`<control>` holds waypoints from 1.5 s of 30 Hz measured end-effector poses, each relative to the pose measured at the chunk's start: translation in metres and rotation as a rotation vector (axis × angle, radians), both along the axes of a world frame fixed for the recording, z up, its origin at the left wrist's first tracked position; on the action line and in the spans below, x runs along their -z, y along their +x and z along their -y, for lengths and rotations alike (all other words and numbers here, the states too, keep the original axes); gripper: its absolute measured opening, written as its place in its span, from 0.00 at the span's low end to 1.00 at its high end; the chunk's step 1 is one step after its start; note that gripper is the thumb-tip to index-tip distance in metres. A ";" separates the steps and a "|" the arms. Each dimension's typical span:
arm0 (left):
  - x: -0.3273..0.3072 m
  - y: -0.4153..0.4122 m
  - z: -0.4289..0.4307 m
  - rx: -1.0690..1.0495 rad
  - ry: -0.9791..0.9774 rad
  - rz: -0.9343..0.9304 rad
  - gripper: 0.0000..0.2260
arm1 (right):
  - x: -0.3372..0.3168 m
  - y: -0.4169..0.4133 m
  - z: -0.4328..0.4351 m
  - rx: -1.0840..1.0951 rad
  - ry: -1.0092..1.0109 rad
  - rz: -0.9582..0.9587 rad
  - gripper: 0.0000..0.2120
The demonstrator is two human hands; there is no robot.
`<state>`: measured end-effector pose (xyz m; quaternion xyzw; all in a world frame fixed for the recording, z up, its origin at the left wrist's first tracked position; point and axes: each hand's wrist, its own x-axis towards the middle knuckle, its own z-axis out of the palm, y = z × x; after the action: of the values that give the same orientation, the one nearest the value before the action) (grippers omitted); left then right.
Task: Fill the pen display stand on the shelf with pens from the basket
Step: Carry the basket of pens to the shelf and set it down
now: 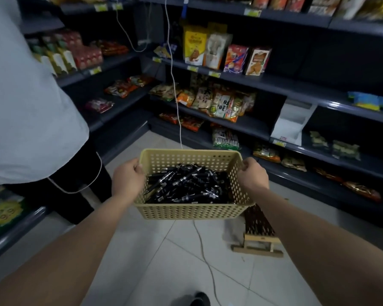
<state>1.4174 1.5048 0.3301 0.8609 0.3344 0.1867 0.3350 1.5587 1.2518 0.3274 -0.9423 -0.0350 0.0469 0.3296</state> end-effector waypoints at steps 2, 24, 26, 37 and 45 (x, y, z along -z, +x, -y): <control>0.002 0.036 -0.005 0.015 -0.007 0.013 0.13 | 0.000 0.032 -0.001 0.012 0.004 -0.007 0.11; 0.012 0.368 -0.049 0.140 -0.074 0.008 0.13 | 0.015 0.325 -0.034 0.250 -0.053 -0.025 0.08; 0.012 0.401 -0.057 0.163 -0.081 -0.005 0.14 | 0.015 0.350 -0.039 0.280 -0.050 -0.020 0.09; 0.021 0.549 -0.058 0.230 -0.058 -0.047 0.15 | 0.018 0.476 -0.034 0.343 -0.077 -0.038 0.10; 0.052 0.656 -0.037 0.225 -0.075 -0.046 0.15 | 0.043 0.592 -0.014 0.320 -0.080 -0.064 0.08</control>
<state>2.0734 1.5416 0.2781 0.8839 0.2500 0.1155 0.3781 2.1506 1.2656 0.2841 -0.9462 0.1280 0.0254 0.2961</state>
